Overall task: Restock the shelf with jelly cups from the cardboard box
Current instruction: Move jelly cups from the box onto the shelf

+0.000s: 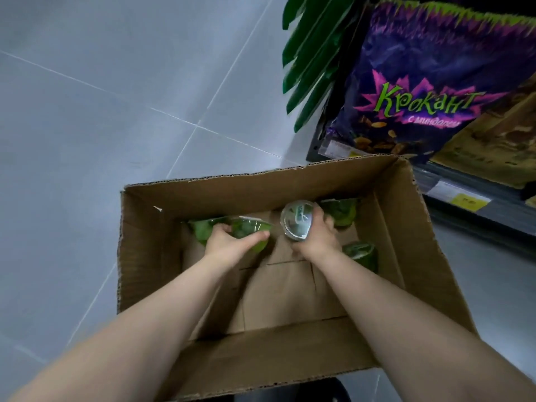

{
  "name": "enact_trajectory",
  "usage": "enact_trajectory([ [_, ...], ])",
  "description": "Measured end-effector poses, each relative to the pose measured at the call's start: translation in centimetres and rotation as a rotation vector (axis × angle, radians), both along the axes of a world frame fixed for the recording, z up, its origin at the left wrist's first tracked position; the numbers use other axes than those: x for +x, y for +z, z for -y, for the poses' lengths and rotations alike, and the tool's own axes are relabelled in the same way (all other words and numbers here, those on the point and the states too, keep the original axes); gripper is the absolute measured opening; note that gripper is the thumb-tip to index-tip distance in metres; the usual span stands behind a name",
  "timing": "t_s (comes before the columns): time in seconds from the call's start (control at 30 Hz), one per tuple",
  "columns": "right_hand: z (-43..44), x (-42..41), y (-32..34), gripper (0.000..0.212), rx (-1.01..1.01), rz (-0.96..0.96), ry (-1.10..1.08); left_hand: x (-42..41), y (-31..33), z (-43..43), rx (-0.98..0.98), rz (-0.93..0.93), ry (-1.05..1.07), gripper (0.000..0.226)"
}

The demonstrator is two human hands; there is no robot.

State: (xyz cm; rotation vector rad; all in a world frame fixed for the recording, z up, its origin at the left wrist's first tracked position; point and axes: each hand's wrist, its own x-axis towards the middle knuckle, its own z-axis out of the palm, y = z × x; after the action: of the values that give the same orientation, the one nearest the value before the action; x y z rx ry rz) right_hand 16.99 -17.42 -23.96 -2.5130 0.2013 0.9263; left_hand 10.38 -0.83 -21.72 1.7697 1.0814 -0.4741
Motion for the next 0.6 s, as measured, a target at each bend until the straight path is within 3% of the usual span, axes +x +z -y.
enact_trajectory([
  [0.17, -1.4, 1.0, -0.6, 0.114, -0.058, 0.070, -0.015, -0.4, 0.5, -1.5, -0.030, 0.055, -0.014, 0.103],
  [0.33, -2.0, 1.4, -0.3, 0.112, -0.245, 0.065, 0.285, -0.7, 0.2, -1.5, -0.072, 0.059, 0.002, 0.104],
  [0.5, -2.6, 1.0, -0.5, 0.111, -0.229, 0.083, 0.421, -0.1, 0.5, -1.2, -0.073, 0.059, -0.034, 0.102],
  [0.6, -1.4, 0.2, 1.7, 0.111, -0.205, 0.024, 0.391, 0.2, 2.5, -1.2, -0.010, 0.085, -0.108, 0.094],
])
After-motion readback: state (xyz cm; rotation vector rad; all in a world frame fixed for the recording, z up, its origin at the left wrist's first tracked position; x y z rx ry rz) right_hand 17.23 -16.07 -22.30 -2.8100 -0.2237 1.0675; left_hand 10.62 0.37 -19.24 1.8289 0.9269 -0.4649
